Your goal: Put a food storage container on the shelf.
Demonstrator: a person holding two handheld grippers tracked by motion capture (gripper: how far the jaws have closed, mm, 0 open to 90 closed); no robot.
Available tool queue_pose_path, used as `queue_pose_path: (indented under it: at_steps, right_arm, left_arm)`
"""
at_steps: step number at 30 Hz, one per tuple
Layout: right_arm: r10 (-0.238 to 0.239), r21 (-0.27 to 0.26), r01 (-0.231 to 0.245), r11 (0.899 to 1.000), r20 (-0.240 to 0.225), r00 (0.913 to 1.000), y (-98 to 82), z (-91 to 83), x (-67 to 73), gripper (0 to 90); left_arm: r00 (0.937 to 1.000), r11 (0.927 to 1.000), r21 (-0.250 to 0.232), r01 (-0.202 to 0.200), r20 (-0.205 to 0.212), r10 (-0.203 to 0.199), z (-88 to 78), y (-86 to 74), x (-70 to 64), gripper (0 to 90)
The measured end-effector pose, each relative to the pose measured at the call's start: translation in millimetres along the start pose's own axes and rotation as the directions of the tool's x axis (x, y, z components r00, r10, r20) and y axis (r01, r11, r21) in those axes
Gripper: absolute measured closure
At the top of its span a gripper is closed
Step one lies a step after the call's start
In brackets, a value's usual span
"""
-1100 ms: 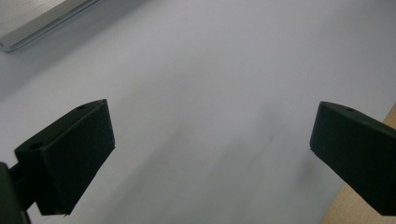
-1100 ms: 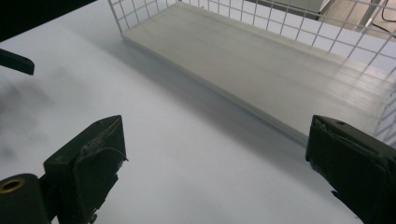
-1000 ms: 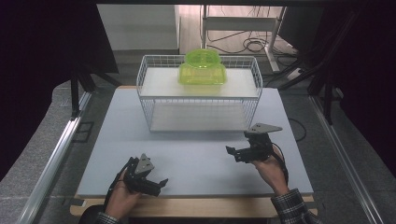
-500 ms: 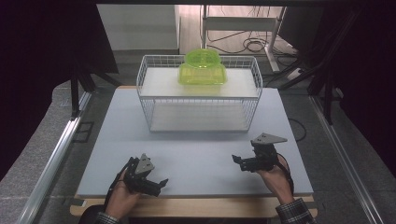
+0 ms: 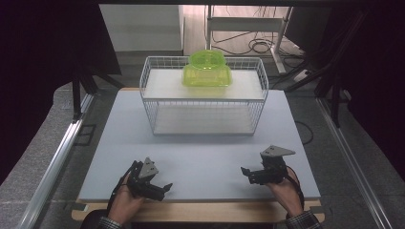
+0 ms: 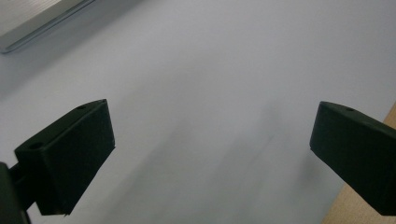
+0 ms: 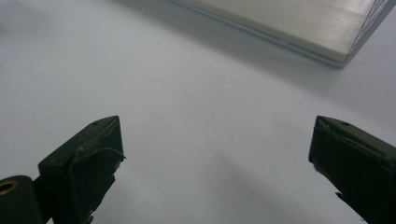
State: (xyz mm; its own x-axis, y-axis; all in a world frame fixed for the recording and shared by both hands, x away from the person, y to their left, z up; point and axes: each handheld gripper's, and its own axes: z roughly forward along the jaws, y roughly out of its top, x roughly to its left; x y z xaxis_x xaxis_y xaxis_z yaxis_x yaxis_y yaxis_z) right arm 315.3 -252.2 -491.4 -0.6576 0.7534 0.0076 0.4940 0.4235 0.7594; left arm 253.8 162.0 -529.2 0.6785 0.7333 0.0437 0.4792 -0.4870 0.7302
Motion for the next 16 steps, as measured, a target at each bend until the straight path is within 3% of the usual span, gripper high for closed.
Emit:
queue_pose_path:
  at_steps: [11,16]
  right_arm:
    - [-0.023,0.094,0.02,0.995,0.04,0.9989,-13.3,11.9,1.1,2.4]
    - [-0.019,0.095,0.015,0.995,0.045,0.9988,-13.8,13.0,0.2,2.0]
  left_arm:
    - [1.0,1.0,-0.001,-0.001,0.0,0.001,-0.1,-0.3,0.3,0.0]
    - [1.0,1.0,-0.002,0.001,-0.001,-0.001,0.0,0.2,0.5,0.0]
